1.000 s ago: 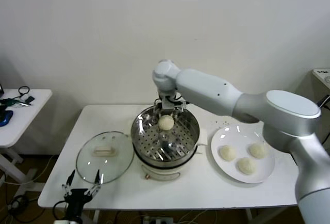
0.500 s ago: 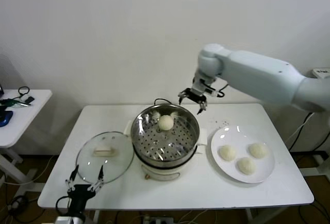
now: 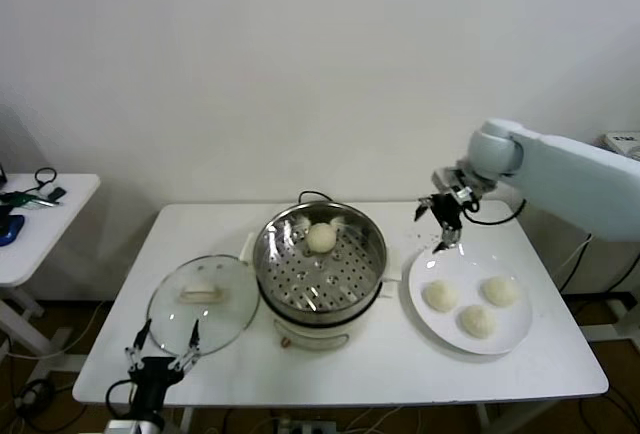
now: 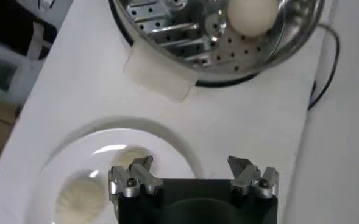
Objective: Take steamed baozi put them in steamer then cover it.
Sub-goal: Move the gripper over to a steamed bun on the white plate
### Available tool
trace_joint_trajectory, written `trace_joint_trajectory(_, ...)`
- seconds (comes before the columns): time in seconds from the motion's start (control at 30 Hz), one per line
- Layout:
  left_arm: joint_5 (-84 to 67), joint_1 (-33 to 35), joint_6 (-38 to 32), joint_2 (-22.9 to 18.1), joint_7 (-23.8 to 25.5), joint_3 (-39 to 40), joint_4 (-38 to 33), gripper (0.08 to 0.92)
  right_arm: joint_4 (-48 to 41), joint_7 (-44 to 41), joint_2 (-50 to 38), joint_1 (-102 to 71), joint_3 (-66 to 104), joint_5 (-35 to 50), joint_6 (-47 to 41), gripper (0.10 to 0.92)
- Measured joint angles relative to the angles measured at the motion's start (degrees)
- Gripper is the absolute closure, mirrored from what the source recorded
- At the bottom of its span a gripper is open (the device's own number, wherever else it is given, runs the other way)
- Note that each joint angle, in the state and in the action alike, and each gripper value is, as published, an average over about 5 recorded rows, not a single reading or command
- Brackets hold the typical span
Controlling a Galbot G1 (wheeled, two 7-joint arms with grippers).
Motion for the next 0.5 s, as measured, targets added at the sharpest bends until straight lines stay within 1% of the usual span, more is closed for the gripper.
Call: trace_joint_trajectory(0.5, 0.0, -0.4, 0.7, -0.2, -0.4, -0.4, 0.3, 0.177, -4.8, 1.5, -1.1, -12.7, 5.9, -4.2, -4.9, 0.203)
